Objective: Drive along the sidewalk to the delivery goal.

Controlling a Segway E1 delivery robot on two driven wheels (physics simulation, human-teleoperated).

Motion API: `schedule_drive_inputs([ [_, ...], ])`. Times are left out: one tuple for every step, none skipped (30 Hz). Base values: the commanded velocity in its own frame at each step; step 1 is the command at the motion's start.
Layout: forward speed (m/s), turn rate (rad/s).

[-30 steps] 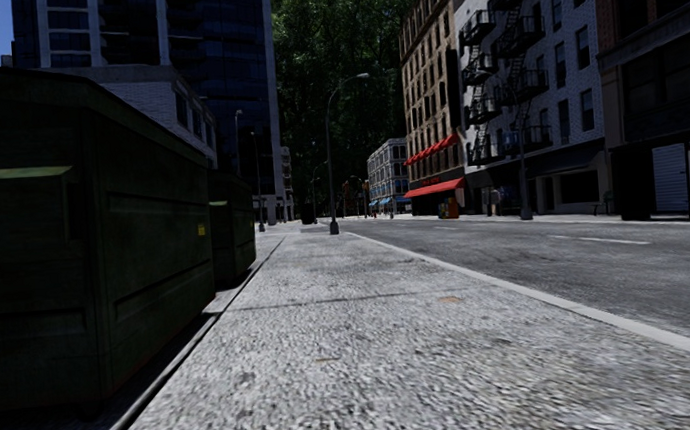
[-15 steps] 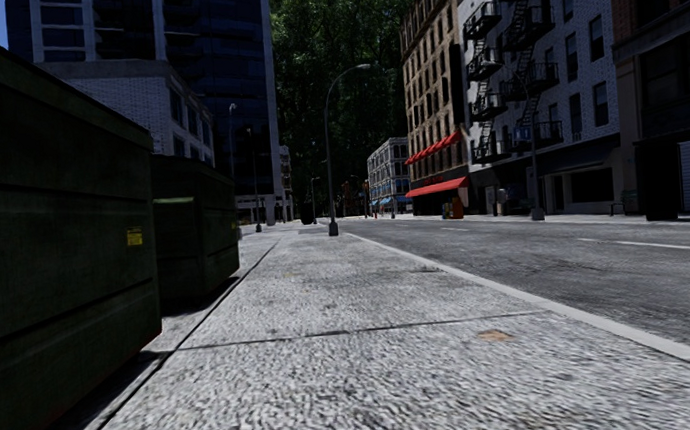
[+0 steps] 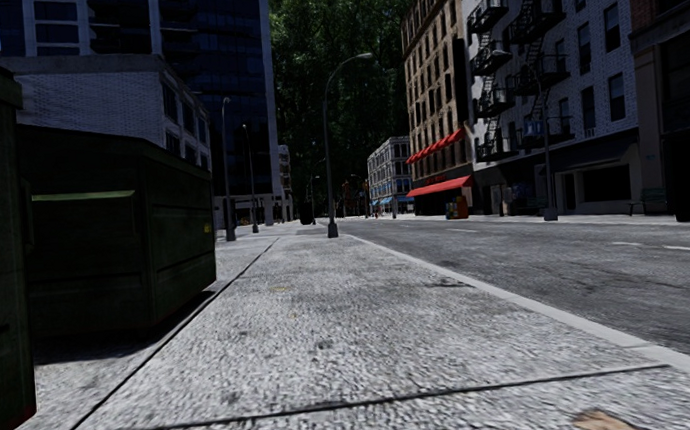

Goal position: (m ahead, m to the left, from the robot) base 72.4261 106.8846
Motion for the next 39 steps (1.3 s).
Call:
schedule_drive_inputs([
  [2.00,0.16],
  [2.00,0.21],
  [2.00,0.21],
  [2.00,0.23],
  [2.00,0.23],
  [2.00,0.23],
  [2.00,0.23],
  [2.00,0.23],
  [2.00,0.23],
  [2.00,0.23],
  [2.00,0.23],
  [2.00,0.23],
  [2.00,0.23],
  [2.00,0.23],
  [2.00,0.23],
  [2.00,0.23],
  [2.00,0.23],
  [2.00,0.23],
  [2.00,0.23],
  [2.00,0.23],
  [2.00,0.23],
  [2.00,0.23],
  [2.00,0.23],
  [2.00,0.23],
  [2.00,0.23],
  [2.00,0.23],
  [2.00,0.23],
  [2.00,0.23],
  [2.00,0.23],
  [2.00,0.23],
  [2.00,0.23],
  [2.00,0.23],
  [2.00,0.23],
  [2.00,0.23],
  [2.00,0.23],
  [2.00,0.23],
  [2.00,0.23],
  [2.00,0.23],
  [2.00,0.23],
])
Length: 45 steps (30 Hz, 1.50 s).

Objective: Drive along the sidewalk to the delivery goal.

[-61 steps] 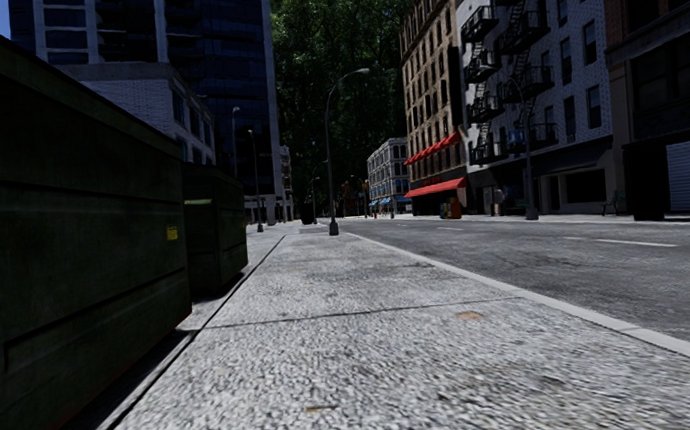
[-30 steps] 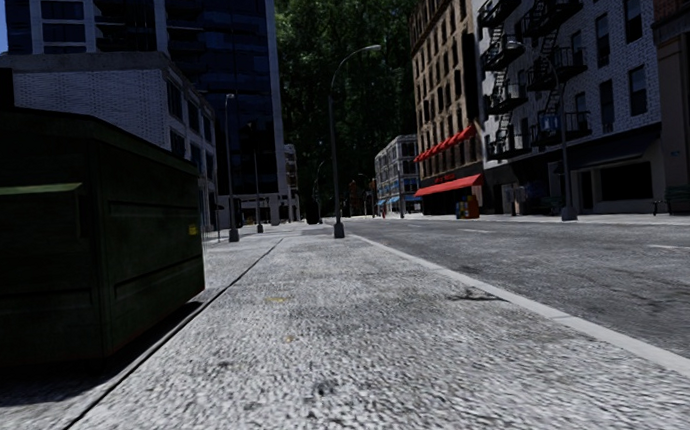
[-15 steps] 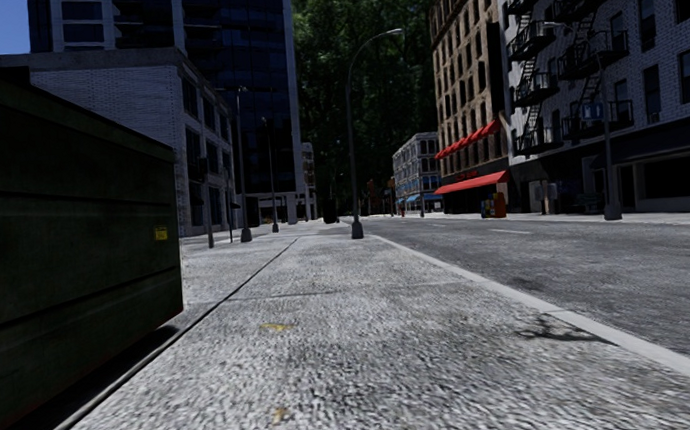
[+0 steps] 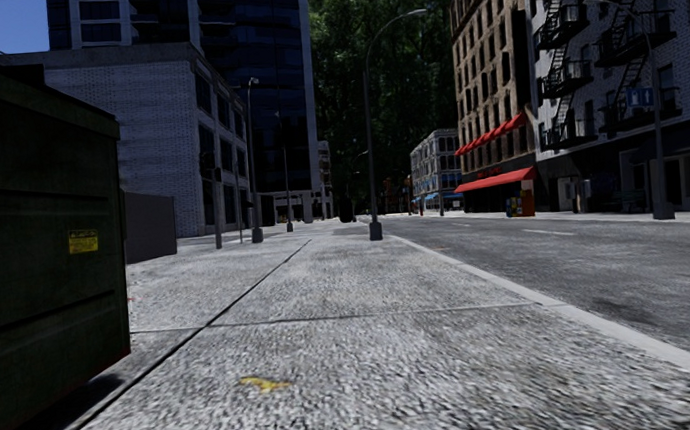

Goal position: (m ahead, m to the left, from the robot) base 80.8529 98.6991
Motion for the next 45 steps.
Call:
schedule_drive_inputs([
  [2.00,0.23],
  [2.00,0.23],
  [2.00,0.23],
  [2.00,0.23],
  [2.00,0.23],
  [2.00,0.23],
  [2.00,0.23],
  [2.00,0.23],
  [2.00,0.23],
  [2.00,0.23],
  [2.00,0.23],
  [2.00,0.23],
  [2.00,0.23],
  [2.00,0.23],
  [2.00,0.23],
  [2.00,0.23],
  [2.00,0.23],
  [2.00,0.23],
  [2.00,0.23],
  [2.00,0.23],
  [2.00,0.23],
  [2.00,0.23],
  [2.00,0.23],
  [2.00,0.23],
  [2.00,0.23],
  [2.00,0.23],
  [2.00,0.23],
  [2.00,0.23],
  [2.00,0.23],
  [2.00,0.16],
  [2.00,0.04],
  [2.00,0.00],
  [2.00,0.00],
  [2.00,0.00],
  [2.00,0.00],
  [2.00,0.00],
  [2.00,0.00],
  [2.00,0.00],
  [2.00,0.00],
  [2.00,0.00],
  [2.00,0.00],
  [2.00,0.00],
  [2.00,0.00],
  [2.00,0.00],
  [2.00,0.00],
])
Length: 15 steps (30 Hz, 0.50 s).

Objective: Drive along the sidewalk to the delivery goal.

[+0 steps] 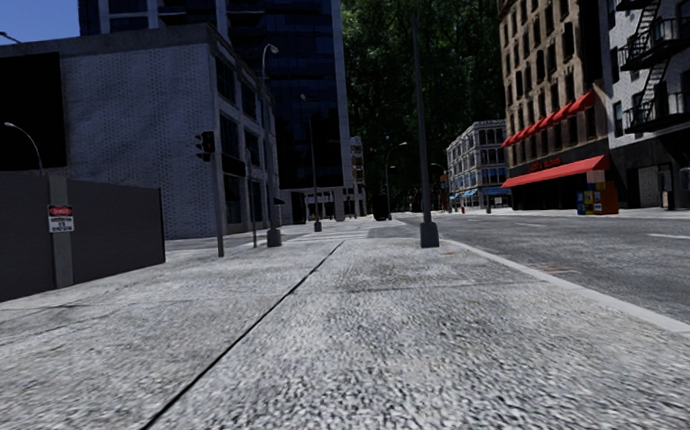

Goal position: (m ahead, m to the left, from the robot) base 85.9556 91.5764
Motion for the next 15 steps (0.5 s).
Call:
schedule_drive_inputs([
  [2.00,0.00],
  [2.00,0.00],
  [2.00,0.00],
  [2.00,0.00],
  [2.00,0.00],
  [2.00,0.00],
  [2.00,0.00],
  [2.00,0.00],
  [2.00,0.00],
  [2.00,0.00],
  [2.00,0.00],
  [2.00,0.00],
  [2.00,0.00],
  [2.00,0.00],
  [2.00,0.00],
])
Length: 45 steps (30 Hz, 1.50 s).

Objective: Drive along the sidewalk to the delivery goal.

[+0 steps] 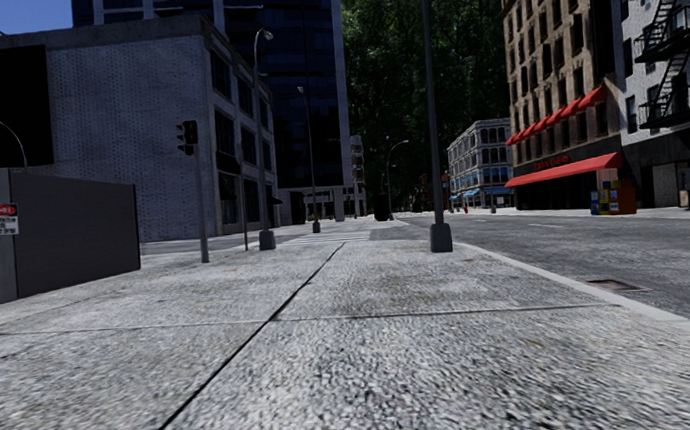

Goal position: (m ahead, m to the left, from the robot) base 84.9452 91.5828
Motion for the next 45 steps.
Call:
schedule_drive_inputs([
  [2.00,0.00],
  [2.00,0.00],
  [2.00,0.00],
  [2.00,0.00],
  [2.00,0.00],
  [1.99,0.00],
  [1.97,0.00],
  [1.96,0.00],
  [1.95,0.00],
  [1.95,0.00],
  [1.95,0.00],
  [1.97,0.00],
  [1.99,0.00],
  [2.00,0.00],
  [2.00,0.00],
  [2.00,0.00],
  [2.00,0.00],
  [2.00,0.00],
  [2.00,0.00],
  [2.00,0.00],
  [2.00,0.00],
  [2.00,0.00],
  [2.00,0.00],
  [2.00,0.00],
  [2.00,0.00],
  [2.00,0.00],
  [2.00,0.00],
  [2.00,0.00],
  [2.00,0.00],
  [2.00,0.00],
  [2.00,0.00],
  [2.00,0.00],
  [2.00,0.00],
  [2.00,0.00],
  [2.00,0.00],
  [2.00,0.00],
  [2.00,0.00],
  [2.00,0.00],
  [2.00,0.00],
  [2.00,0.00],
  [2.00,0.00],
  [2.00,0.00],
  [2.00,0.00],
  [2.00,0.00],
  [2.00,0.00],
])
